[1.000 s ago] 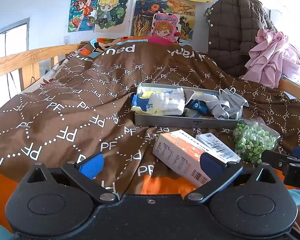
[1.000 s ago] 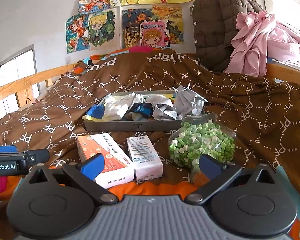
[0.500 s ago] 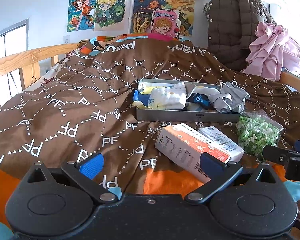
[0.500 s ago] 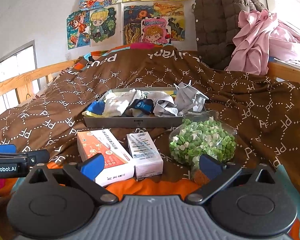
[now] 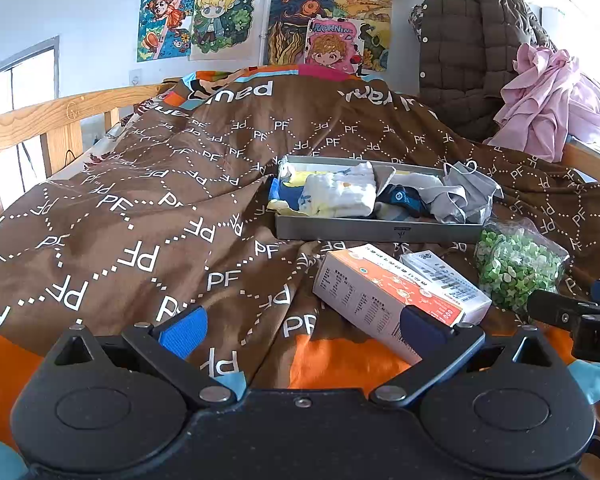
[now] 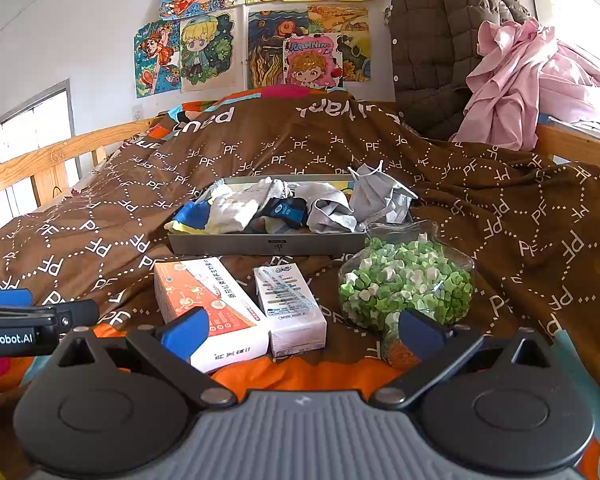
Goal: Organize soft objects
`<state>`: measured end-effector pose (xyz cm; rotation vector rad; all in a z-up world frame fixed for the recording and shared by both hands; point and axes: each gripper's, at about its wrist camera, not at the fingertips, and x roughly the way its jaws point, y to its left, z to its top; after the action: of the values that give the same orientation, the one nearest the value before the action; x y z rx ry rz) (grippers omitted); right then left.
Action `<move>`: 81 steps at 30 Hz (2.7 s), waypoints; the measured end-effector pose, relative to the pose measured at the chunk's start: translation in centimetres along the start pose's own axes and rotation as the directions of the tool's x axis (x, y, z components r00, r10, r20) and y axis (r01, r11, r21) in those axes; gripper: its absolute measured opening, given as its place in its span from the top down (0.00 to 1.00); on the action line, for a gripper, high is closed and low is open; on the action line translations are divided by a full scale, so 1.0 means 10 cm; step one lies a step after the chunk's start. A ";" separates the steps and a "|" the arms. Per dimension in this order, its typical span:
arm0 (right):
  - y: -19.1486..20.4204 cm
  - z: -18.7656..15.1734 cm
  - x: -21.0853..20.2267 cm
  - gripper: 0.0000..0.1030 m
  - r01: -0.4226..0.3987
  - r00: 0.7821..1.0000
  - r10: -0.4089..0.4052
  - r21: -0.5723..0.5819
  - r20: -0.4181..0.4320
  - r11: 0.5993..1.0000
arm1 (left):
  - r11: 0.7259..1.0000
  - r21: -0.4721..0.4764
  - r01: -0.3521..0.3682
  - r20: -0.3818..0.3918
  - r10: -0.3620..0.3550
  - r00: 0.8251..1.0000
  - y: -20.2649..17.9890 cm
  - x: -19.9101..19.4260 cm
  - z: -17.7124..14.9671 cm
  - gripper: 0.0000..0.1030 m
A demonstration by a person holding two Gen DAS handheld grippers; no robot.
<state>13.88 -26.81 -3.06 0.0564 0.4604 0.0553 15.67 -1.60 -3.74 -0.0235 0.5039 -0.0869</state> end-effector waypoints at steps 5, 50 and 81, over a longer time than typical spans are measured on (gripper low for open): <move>0.00 0.00 0.00 0.00 0.000 1.000 0.000 0.000 0.000 1.000 | 1.000 0.000 0.000 0.000 0.000 1.000 0.00 0.00 0.00 0.01; 0.02 0.00 -0.01 0.00 -0.001 1.000 0.001 0.001 -0.004 1.000 | 1.000 0.001 -0.002 -0.004 0.002 1.000 0.01 0.01 -0.02 0.01; 0.02 0.00 -0.01 0.00 0.000 1.000 0.000 0.002 -0.007 1.000 | 0.999 -0.036 -0.024 -0.007 0.024 1.000 0.03 -0.01 -0.04 0.01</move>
<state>13.78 -26.63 -2.98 0.0581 0.4674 0.0551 15.36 -1.25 -4.09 -0.0523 0.5126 -0.0541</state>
